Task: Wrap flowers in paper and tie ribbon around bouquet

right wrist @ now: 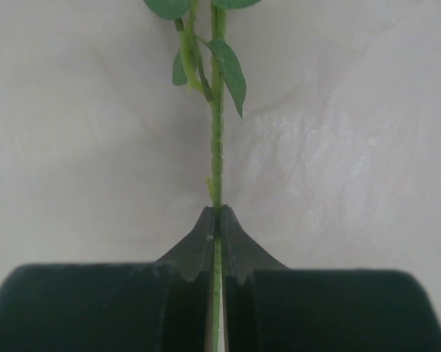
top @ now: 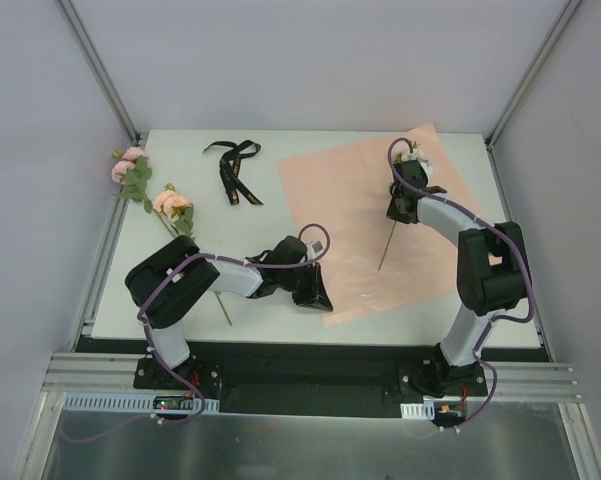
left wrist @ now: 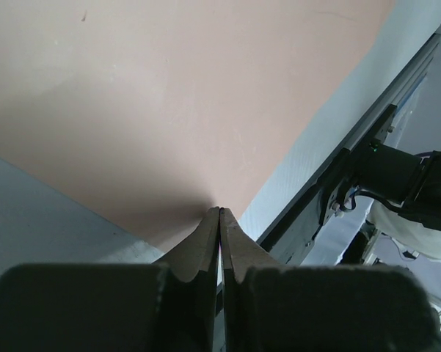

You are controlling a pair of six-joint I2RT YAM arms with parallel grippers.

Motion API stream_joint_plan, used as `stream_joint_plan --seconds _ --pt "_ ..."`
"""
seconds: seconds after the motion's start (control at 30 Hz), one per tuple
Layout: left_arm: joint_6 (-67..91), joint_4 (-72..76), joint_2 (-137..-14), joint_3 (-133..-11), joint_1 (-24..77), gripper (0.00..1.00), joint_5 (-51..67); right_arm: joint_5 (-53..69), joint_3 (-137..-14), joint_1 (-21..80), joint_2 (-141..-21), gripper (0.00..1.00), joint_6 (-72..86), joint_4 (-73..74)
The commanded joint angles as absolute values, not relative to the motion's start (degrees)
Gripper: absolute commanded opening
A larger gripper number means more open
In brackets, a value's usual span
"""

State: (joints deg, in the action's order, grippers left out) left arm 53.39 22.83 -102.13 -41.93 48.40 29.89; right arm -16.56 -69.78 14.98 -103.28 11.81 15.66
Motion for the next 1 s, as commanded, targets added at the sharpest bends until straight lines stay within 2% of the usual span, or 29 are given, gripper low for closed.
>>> stream_joint_plan --seconds 0.0,0.23,0.43,0.57,0.97 --pt "53.79 25.4 -103.88 -42.97 48.87 0.0 32.07 -16.0 -67.94 14.15 -97.39 0.01 10.63 11.6" --pt "55.54 25.4 -104.41 -42.28 49.39 0.0 31.55 -22.76 -70.66 12.92 -96.32 0.0 13.96 17.22" --pt "57.65 25.23 -103.54 -42.01 50.71 0.0 30.77 -22.85 -75.06 12.83 -103.44 0.0 12.57 20.48" --pt "58.36 24.61 -102.75 -41.92 51.59 0.0 30.59 -17.41 -74.0 12.83 -105.46 0.0 10.2 18.89" --pt "60.82 24.35 -104.41 -43.24 54.84 0.0 30.32 -11.6 -73.48 11.87 -109.07 0.0 8.44 22.58"
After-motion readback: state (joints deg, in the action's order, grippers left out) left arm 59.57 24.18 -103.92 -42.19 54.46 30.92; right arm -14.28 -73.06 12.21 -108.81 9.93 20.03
